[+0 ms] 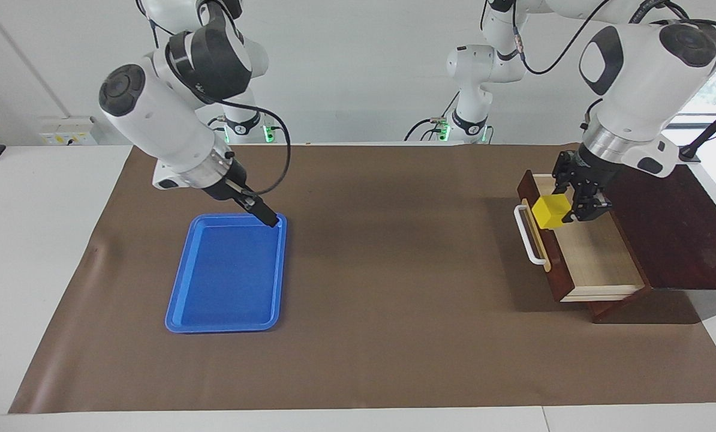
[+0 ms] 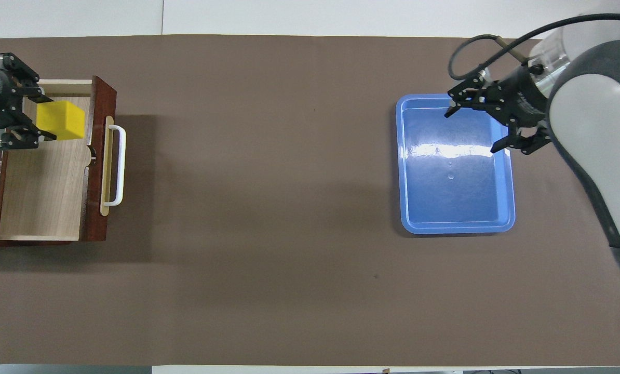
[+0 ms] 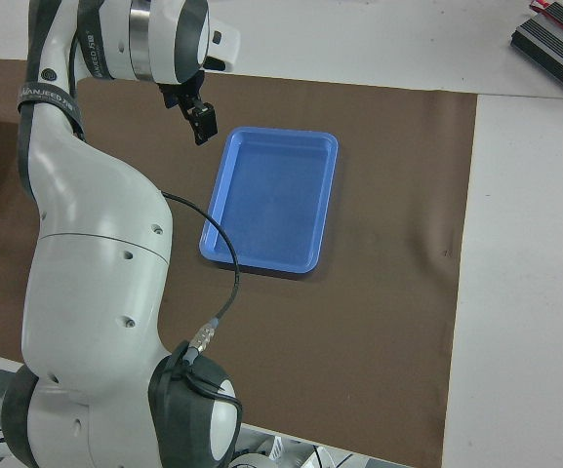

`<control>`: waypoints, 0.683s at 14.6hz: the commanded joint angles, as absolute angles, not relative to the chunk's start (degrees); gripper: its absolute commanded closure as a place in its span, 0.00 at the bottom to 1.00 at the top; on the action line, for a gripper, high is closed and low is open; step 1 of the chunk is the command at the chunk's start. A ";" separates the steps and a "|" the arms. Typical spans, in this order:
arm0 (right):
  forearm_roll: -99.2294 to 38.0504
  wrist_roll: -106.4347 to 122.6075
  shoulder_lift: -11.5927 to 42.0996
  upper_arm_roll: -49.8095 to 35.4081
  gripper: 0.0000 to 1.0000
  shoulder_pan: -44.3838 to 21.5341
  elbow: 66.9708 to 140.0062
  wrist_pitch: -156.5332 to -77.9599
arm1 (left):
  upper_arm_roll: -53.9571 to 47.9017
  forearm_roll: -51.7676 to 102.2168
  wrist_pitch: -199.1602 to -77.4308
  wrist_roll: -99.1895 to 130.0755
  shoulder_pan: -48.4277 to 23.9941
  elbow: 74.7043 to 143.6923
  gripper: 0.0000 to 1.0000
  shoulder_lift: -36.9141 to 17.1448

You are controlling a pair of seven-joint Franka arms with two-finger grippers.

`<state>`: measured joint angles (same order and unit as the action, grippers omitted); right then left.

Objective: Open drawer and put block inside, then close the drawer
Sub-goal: 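Lower the cube into the open drawer with the left gripper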

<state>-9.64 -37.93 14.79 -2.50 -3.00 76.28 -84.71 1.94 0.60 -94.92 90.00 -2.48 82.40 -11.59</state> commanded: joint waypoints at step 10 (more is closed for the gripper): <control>0.70 -10.81 -0.70 -3.25 0.00 3.34 98.00 -91.14 | 1.41 0.62 -116.01 84.02 4.31 107.30 0.88 -5.72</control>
<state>-0.29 -11.98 3.16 -2.47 2.50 92.11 -88.05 1.84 0.63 -113.50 84.30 3.91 101.33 -9.95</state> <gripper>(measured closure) 0.000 0.445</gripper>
